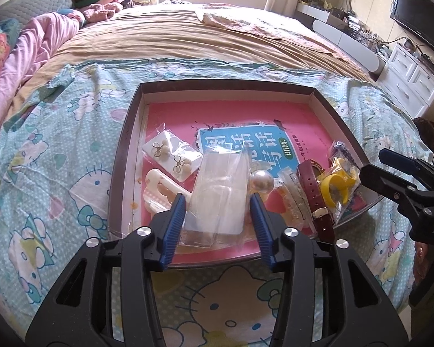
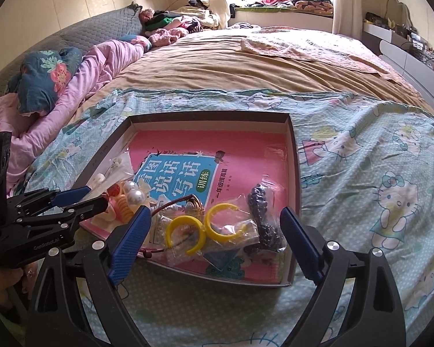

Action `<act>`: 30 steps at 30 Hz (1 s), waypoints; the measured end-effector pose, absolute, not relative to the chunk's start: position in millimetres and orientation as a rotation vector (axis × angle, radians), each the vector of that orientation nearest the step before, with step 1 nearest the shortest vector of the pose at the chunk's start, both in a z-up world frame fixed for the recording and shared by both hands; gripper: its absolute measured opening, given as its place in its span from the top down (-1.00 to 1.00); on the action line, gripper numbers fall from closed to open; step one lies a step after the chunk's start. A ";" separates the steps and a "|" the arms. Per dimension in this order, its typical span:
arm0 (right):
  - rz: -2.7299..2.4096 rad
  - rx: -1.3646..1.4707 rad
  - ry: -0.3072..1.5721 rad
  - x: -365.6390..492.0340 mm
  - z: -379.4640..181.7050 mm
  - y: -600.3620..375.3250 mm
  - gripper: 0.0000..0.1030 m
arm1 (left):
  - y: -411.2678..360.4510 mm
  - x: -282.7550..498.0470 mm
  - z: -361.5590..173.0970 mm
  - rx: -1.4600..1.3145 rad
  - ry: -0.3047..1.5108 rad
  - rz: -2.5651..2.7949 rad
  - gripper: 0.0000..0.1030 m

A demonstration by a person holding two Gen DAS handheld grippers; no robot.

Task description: Organize jewelry

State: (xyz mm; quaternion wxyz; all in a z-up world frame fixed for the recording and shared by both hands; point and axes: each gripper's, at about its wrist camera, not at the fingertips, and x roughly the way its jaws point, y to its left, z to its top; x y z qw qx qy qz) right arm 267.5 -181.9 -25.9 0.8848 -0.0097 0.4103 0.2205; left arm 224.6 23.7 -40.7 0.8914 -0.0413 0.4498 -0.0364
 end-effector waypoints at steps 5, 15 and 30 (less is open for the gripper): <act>0.452 -0.014 0.844 262.5 -20.7 -187.6 -0.76 | 20.6 220.5 -33.0 -0.082 0.921 -0.072 0.19; 0.453 -0.005 0.802 248.7 -2.6 -193.4 -0.77 | 18.8 207.1 -14.7 -0.072 0.885 -0.048 0.00; 0.474 0.009 0.739 220.8 22.6 -201.6 -0.89 | 18.1 184.1 10.0 -0.072 0.852 -0.015 -0.57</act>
